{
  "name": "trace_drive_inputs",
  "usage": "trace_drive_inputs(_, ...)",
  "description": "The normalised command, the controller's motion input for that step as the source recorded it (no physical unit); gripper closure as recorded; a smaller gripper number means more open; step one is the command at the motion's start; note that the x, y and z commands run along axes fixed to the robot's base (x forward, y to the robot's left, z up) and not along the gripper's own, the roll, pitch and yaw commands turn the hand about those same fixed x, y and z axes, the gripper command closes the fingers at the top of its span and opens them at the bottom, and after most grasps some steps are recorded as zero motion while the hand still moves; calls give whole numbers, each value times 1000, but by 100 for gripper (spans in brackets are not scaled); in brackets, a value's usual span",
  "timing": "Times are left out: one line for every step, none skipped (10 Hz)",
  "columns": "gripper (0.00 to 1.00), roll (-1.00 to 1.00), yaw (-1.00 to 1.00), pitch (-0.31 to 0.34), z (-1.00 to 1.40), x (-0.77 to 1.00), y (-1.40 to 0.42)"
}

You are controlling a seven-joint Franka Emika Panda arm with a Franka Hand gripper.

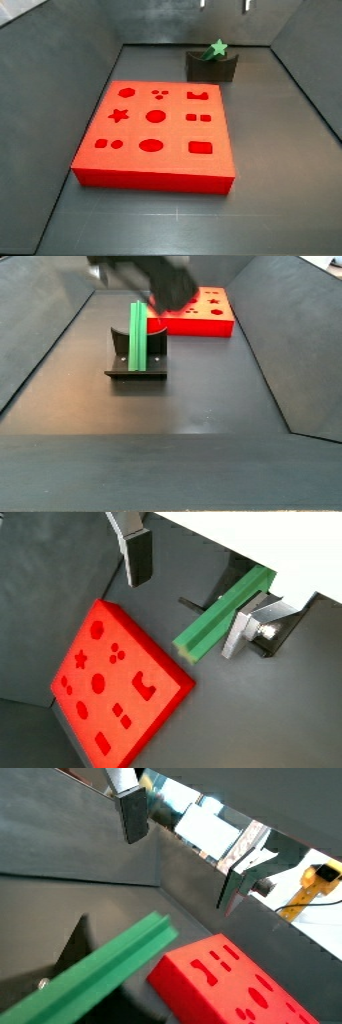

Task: Pick up the star object. Move up. Place the star object on the fixture. Regrasp the star object. Move to above the board. Insert the star object.
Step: Regrasp the star object.

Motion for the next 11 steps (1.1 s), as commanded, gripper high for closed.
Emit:
trace_drive_inputs(0,1000,15,28,889,-58,-1000)
trace_drive_inputs(0,1000,15,23,760,-71,-924)
trace_drive_inputs(0,1000,15,20,459,-53,-684)
trace_drive_inputs(0,1000,16,20,300,-43,-551)
trace_drive_inputs(0,1000,16,16,37,-12,-224)
trace_drive_inputs(0,1000,17,16,42,-13,-95)
trace_drive_inputs(0,1000,18,14,47,-24,-25)
trace_drive_inputs(0,1000,18,10,18,-11,-44)
trace_drive_inputs(0,1000,20,6,13,-13,-33)
trace_drive_inputs(0,1000,20,4,20,-13,-23)
trace_drive_inputs(0,1000,22,1,8,-6,-23)
